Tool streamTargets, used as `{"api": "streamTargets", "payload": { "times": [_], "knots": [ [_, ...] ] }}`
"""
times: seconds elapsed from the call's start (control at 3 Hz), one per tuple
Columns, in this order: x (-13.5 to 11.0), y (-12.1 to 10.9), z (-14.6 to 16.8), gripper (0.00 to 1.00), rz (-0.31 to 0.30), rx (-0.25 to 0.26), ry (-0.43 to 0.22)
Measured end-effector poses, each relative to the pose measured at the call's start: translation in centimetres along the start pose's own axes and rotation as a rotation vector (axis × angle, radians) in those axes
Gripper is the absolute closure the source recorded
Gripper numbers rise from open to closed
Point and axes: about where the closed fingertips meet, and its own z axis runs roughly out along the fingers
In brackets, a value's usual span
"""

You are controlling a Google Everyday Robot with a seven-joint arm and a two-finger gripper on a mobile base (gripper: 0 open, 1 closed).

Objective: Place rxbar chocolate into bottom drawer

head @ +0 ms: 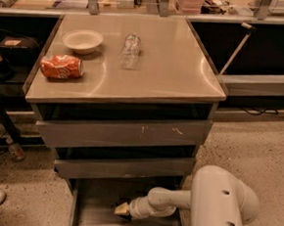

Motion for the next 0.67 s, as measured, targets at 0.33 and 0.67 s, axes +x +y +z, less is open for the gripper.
{"api": "streamTargets", "payload": {
  "times": [0.33, 0.67],
  "knots": [
    [0.02, 0.01, 0.02, 0.00, 0.000, 0.000, 0.000],
    [0.02, 0.01, 0.02, 0.00, 0.000, 0.000, 0.000]
  ]
}}
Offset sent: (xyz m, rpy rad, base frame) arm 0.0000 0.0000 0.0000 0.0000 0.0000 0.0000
